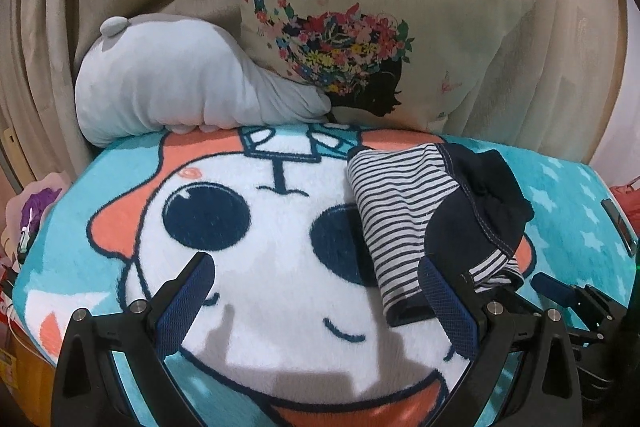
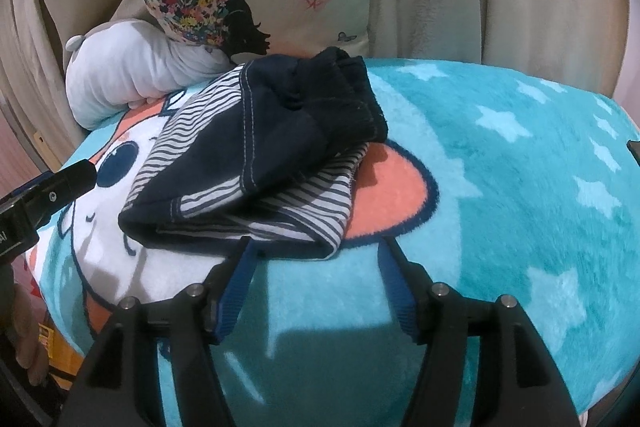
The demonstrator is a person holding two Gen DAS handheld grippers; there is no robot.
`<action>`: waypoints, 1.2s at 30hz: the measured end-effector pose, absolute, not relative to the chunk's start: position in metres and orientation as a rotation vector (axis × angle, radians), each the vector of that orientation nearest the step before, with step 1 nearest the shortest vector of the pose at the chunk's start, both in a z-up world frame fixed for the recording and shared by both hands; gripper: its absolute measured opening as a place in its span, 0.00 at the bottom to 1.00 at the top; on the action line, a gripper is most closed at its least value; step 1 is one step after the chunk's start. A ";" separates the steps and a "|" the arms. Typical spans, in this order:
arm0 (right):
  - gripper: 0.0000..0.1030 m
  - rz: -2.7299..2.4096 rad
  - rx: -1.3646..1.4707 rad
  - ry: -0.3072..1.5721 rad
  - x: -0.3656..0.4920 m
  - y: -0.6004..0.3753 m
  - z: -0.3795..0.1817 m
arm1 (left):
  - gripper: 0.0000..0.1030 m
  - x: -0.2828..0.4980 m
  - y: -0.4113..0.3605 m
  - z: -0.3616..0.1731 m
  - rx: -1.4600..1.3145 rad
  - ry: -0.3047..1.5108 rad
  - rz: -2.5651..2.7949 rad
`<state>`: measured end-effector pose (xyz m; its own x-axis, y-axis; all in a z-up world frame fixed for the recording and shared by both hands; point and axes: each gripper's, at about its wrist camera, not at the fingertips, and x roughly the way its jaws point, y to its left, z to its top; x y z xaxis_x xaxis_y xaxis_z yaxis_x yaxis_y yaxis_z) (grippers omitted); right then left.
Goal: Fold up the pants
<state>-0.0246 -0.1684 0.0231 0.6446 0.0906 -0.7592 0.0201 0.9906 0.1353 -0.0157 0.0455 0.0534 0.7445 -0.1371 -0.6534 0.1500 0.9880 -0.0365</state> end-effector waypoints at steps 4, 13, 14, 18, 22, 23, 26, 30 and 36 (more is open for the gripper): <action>0.61 0.035 0.122 0.872 -0.025 -0.167 0.023 | 1.00 -0.016 0.045 0.051 0.017 0.725 -0.160; 0.62 0.024 0.120 0.878 -0.025 -0.168 0.023 | 1.00 -0.018 0.043 0.049 0.009 0.741 -0.174; 0.62 0.023 0.120 0.878 -0.026 -0.168 0.024 | 1.00 -0.017 0.044 0.049 0.007 0.742 -0.176; 0.62 0.018 0.114 0.879 -0.027 -0.167 0.023 | 1.00 -0.018 0.043 0.048 0.006 0.747 -0.177; 0.62 0.017 0.105 0.880 -0.029 -0.166 0.024 | 1.00 -0.019 0.043 0.048 0.004 0.756 -0.181; 0.62 0.016 0.104 0.880 -0.029 -0.166 0.024 | 0.99 -0.020 0.043 0.048 0.005 0.756 -0.180; 0.62 0.011 0.105 0.883 -0.029 -0.167 0.024 | 1.00 -0.021 0.042 0.048 0.012 0.756 -0.175; 0.62 0.005 0.101 0.886 -0.030 -0.168 0.025 | 1.00 -0.022 0.041 0.048 0.017 0.758 -0.176; 0.62 0.006 0.092 0.886 -0.032 -0.167 0.026 | 1.00 -0.024 0.041 0.048 0.017 0.761 -0.180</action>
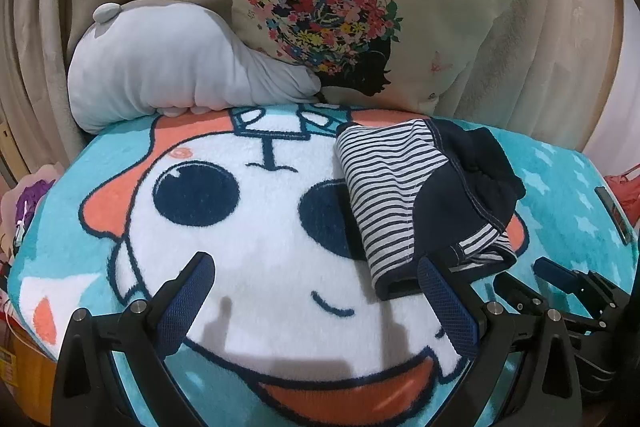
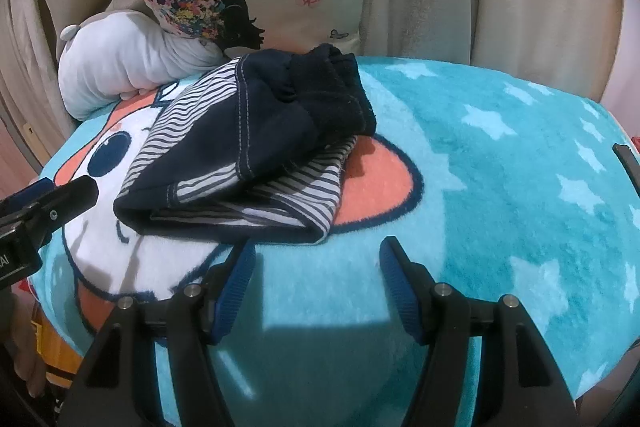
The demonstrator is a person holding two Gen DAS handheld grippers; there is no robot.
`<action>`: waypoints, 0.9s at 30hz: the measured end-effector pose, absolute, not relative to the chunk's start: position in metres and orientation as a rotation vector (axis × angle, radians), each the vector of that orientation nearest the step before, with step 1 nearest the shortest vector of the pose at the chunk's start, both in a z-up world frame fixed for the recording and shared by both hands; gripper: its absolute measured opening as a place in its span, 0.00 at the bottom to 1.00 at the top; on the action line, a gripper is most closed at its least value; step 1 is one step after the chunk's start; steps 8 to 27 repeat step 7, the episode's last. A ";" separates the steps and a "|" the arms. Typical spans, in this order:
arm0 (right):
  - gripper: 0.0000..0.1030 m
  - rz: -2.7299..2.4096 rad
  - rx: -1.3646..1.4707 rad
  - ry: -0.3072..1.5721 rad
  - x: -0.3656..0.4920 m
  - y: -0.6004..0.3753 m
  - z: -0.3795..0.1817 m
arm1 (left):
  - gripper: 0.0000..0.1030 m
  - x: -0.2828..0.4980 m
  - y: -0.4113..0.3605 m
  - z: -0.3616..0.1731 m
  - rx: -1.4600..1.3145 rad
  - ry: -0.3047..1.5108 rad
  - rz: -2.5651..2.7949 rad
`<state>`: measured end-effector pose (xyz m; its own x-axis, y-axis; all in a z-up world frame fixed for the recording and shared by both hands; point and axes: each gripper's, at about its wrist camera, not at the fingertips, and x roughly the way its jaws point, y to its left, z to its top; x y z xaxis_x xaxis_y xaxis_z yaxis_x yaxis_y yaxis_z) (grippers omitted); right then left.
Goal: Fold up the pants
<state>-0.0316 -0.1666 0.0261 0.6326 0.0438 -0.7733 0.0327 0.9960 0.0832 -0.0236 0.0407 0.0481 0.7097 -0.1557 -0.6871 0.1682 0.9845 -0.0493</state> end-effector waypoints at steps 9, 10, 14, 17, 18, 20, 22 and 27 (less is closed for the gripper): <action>0.63 0.031 0.081 0.886 -0.028 -0.158 0.027 | 1.00 -0.020 0.041 0.046 0.005 0.781 -0.212; 0.63 0.031 0.081 0.886 -0.028 -0.158 0.027 | 1.00 -0.020 0.041 0.046 0.005 0.781 -0.212; 0.63 0.031 0.081 0.886 -0.028 -0.158 0.027 | 1.00 -0.020 0.041 0.046 0.005 0.781 -0.212; 0.63 0.031 0.081 0.886 -0.028 -0.158 0.027 | 1.00 -0.020 0.041 0.046 0.005 0.781 -0.212; 0.63 0.031 0.081 0.886 -0.028 -0.158 0.027 | 1.00 -0.020 0.041 0.046 0.005 0.781 -0.212; 0.63 0.031 0.081 0.886 -0.028 -0.158 0.027 | 1.00 -0.020 0.041 0.046 0.005 0.781 -0.212; 0.63 0.031 0.081 0.886 -0.028 -0.158 0.027 | 1.00 -0.020 0.041 0.046 0.005 0.781 -0.212; 0.63 0.031 0.081 0.886 -0.028 -0.158 0.027 | 1.00 -0.020 0.041 0.046 0.005 0.781 -0.212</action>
